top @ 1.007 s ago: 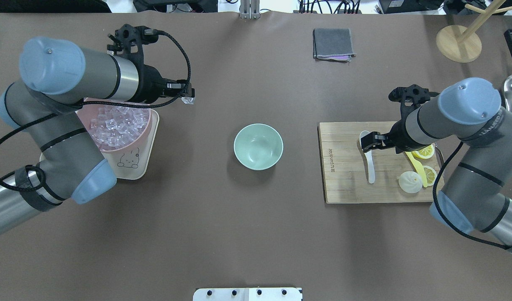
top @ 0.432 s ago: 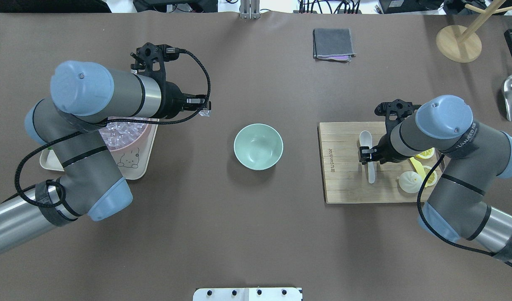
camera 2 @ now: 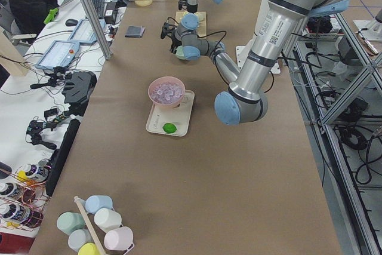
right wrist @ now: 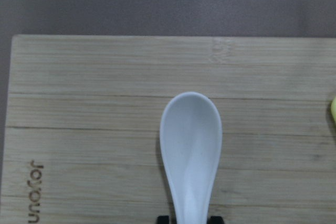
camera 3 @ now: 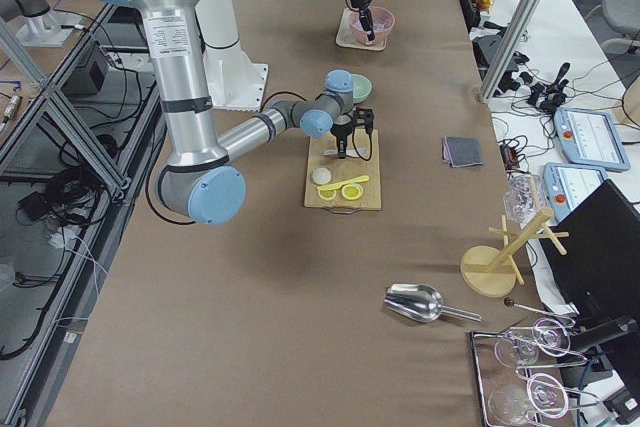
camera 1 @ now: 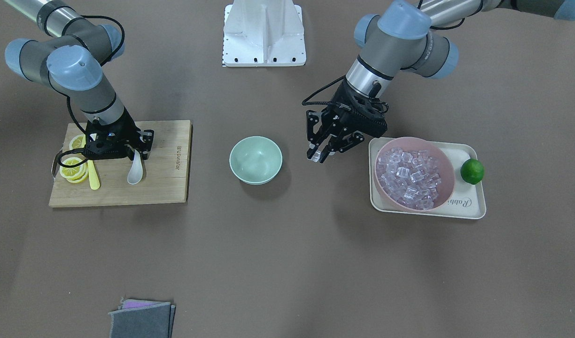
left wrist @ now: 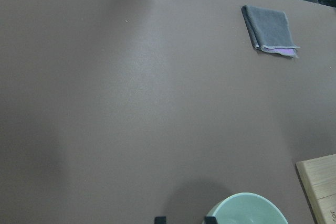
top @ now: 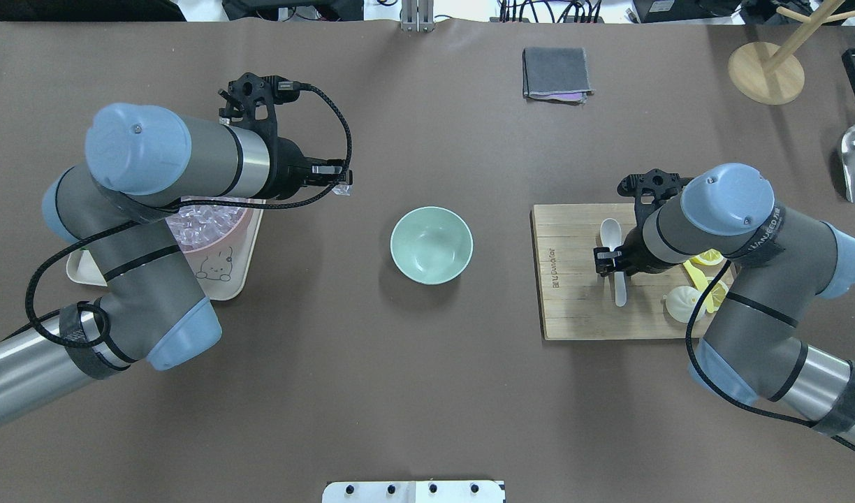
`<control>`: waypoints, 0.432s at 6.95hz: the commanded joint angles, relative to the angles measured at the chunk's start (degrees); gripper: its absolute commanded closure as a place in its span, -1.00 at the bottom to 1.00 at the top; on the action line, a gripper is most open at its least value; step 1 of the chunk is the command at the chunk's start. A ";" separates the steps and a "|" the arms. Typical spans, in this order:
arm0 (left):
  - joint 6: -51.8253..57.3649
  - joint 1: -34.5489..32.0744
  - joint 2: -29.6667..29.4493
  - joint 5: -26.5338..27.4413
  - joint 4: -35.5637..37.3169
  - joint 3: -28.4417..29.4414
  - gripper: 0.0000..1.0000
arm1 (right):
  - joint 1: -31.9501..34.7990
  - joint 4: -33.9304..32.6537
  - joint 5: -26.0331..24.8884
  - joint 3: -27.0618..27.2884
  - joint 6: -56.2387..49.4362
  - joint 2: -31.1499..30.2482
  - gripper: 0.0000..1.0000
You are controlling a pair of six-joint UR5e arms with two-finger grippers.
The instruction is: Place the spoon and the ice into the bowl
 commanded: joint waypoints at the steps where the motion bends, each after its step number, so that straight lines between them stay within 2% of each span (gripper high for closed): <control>1: 0.00 0.00 0.06 0.00 -0.01 0.09 1.00 | 0.40 -0.06 -0.15 0.27 -0.03 0.02 1.00; 2: 0.00 0.00 0.06 -0.08 -0.10 -0.17 1.00 | 1.18 -0.06 0.46 0.79 -0.03 0.11 1.00; 3: -0.17 0.61 -0.37 0.18 -0.10 0.00 1.00 | 2.41 -1.20 1.16 3.49 -0.03 0.20 1.00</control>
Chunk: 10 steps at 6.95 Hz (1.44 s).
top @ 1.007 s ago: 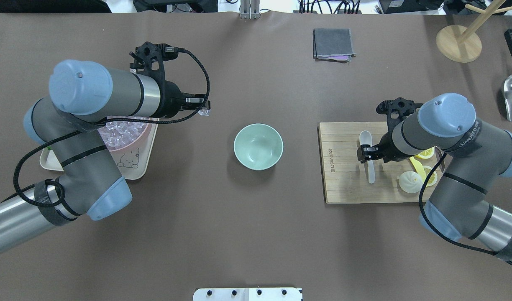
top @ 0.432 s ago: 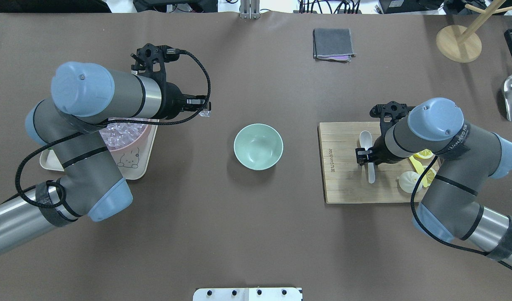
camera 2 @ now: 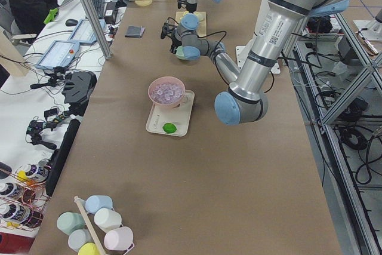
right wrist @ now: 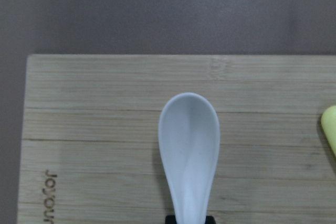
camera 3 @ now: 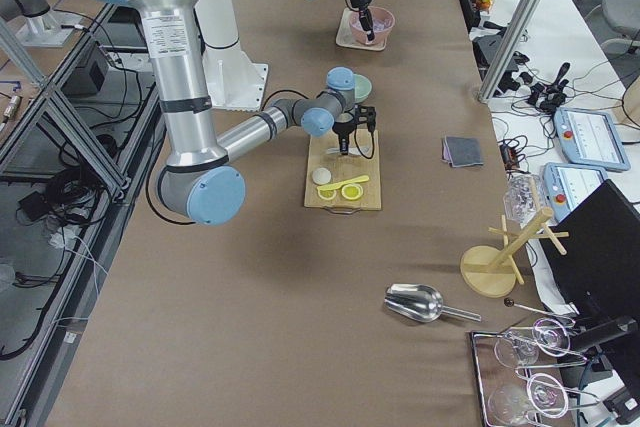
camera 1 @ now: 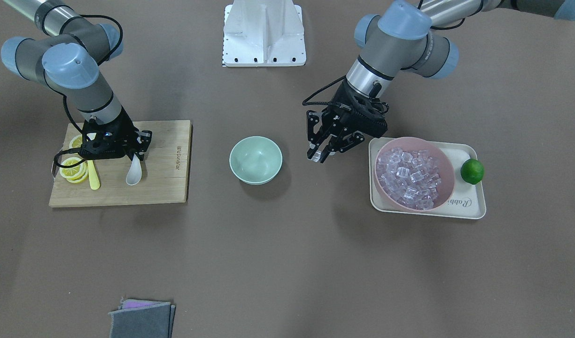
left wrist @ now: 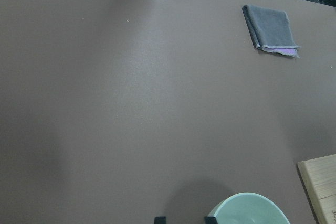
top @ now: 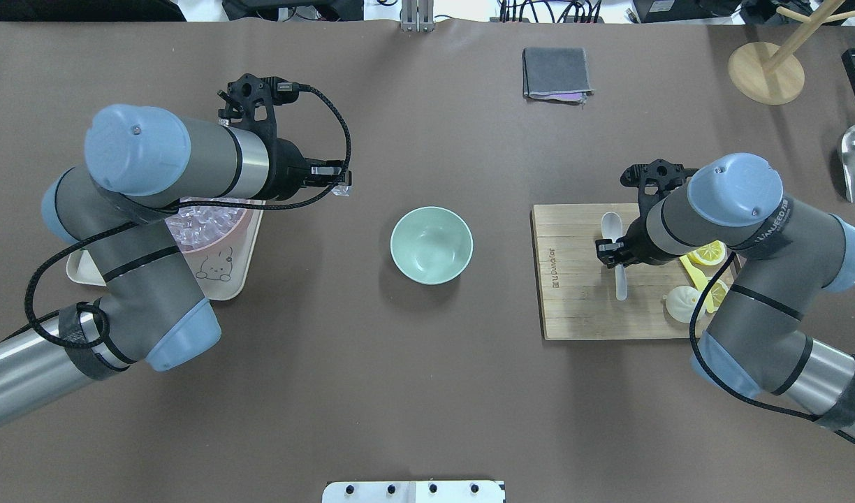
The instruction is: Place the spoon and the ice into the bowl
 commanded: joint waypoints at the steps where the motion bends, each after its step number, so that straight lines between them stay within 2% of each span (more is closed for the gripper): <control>1: -2.40 4.18 -0.85 4.52 -0.11 -0.21 1.00 | 3.38 -2.26 3.50 3.46 0.09 1.22 1.00; 2: -5.73 9.52 -3.56 9.61 0.15 0.74 1.00 | 4.09 -5.41 4.13 4.35 0.35 3.75 1.00; 4: -6.89 13.69 -10.14 17.27 -0.29 8.26 1.00 | 4.28 -9.04 4.14 4.44 1.05 7.99 1.00; 5: -7.34 13.62 -12.78 18.35 -0.55 12.14 1.00 | 4.28 -9.04 4.14 4.53 1.14 8.17 1.00; 8: -7.60 13.27 -12.81 18.45 -0.55 12.97 1.00 | 3.05 -8.96 4.14 5.50 4.98 8.35 1.00; 9: -6.91 13.27 -12.64 18.36 -0.55 12.97 -0.19 | 2.79 -8.96 4.14 5.50 5.10 8.52 1.00; 10: -3.77 13.27 -11.85 18.45 -0.47 12.79 -0.94 | 2.61 -8.96 4.14 5.59 5.10 8.61 1.00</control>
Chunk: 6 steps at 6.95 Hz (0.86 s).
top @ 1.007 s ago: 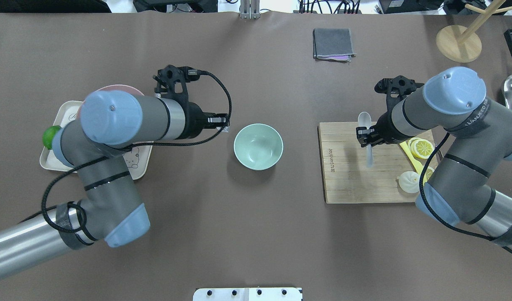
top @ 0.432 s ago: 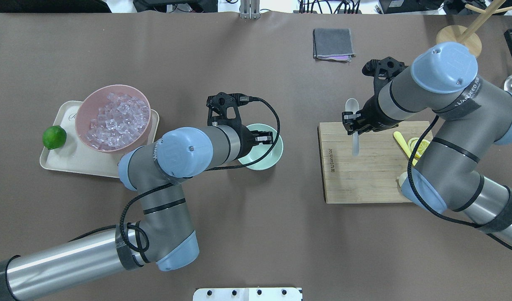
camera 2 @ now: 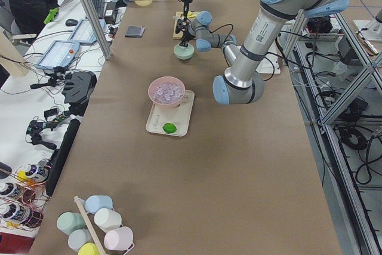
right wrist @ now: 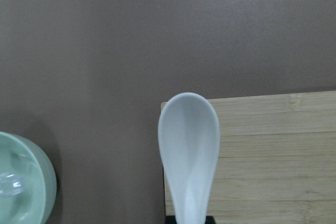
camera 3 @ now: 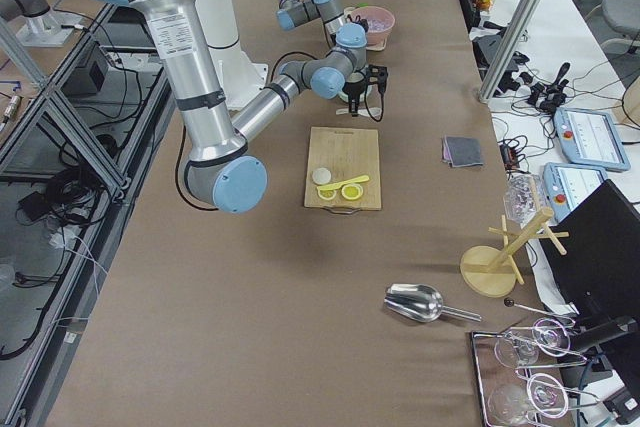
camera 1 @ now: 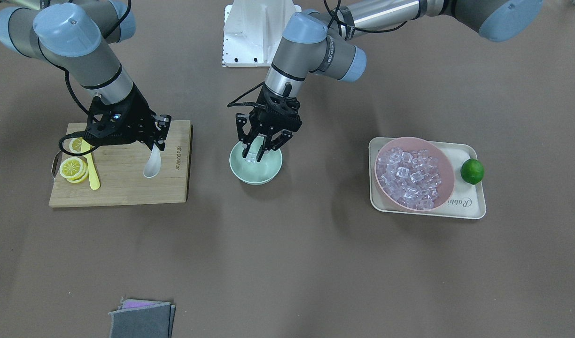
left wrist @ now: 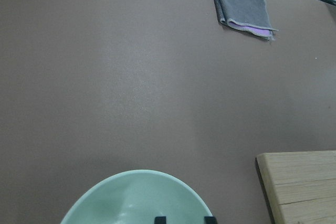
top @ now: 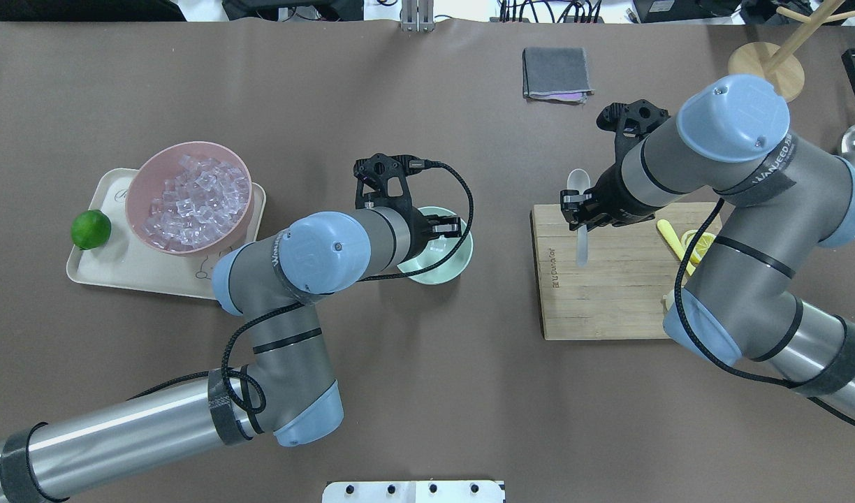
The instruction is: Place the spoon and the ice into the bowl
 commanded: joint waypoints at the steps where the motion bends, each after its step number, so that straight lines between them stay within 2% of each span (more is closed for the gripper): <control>1: 2.98 -0.07 1.67 -0.48 0.42 -3.49 -0.95 | -0.90 -0.08 -0.09 0.54 0.57 0.92 1.00; 2: 5.16 -1.82 4.90 -1.71 1.99 -9.70 -0.95 | -2.03 -0.25 -0.35 0.37 1.71 2.06 1.00; 3: 9.27 -7.84 6.67 -9.98 9.05 -15.86 -0.95 | -2.92 -2.43 -0.53 0.37 1.80 3.73 1.00; 4: 13.05 -14.07 8.95 -16.94 13.04 -19.66 -0.95 | -4.66 -6.19 -0.96 -0.07 2.33 6.79 1.00; 5: 19.10 -18.84 13.07 -21.10 12.99 -21.70 -0.95 | -7.47 -10.67 -3.14 -0.68 4.33 10.82 1.00; 6: 24.55 -25.41 15.98 -27.14 12.99 -22.07 -0.95 | -9.76 -11.76 -5.16 -2.95 6.62 14.25 1.00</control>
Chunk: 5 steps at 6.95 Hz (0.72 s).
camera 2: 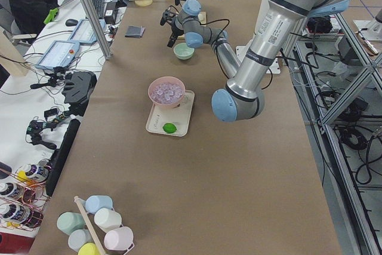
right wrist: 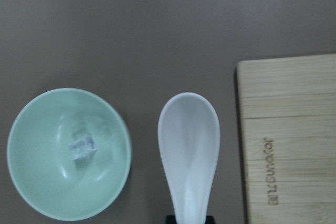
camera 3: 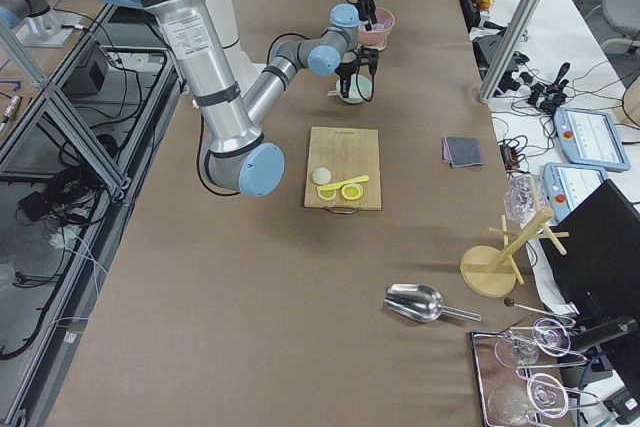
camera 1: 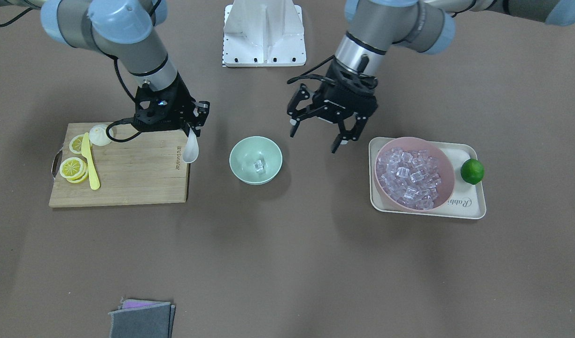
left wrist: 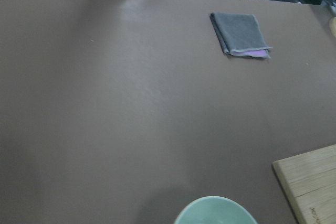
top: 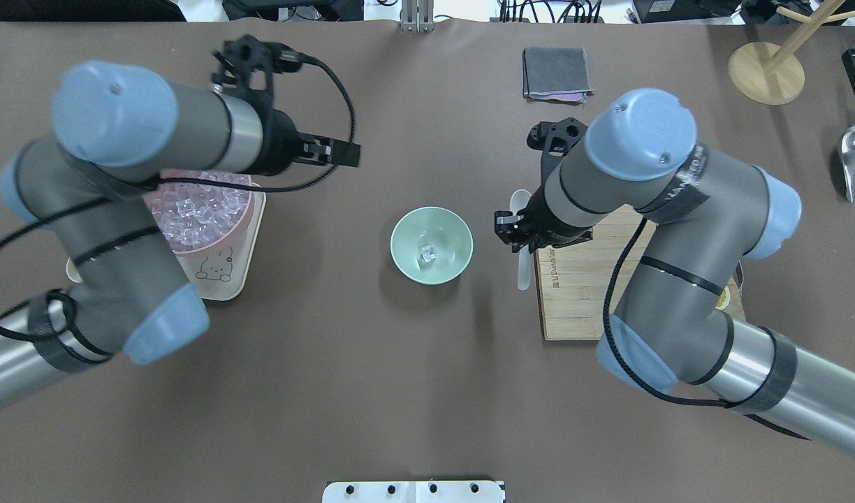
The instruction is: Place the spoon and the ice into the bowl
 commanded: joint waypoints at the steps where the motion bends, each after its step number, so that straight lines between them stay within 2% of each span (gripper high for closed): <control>1: 13.83 -14.39 8.88 -12.74 -0.58 -1.54 -0.96 | -4.28 -2.66 -3.38 -4.55 3.80 7.08 1.00; 2: 22.78 -21.08 12.76 -16.80 -1.12 -1.11 -0.96 | -5.17 -2.49 -4.95 -8.75 3.90 10.67 1.00; 3: 27.30 -25.84 14.62 -20.93 -1.04 -0.49 -0.96 | -5.53 -2.40 -5.14 -12.89 3.90 13.49 1.00; 5: 27.61 -28.96 16.04 -23.61 -1.21 0.57 -0.96 | -6.06 -2.04 -5.15 -17.91 3.72 16.49 1.00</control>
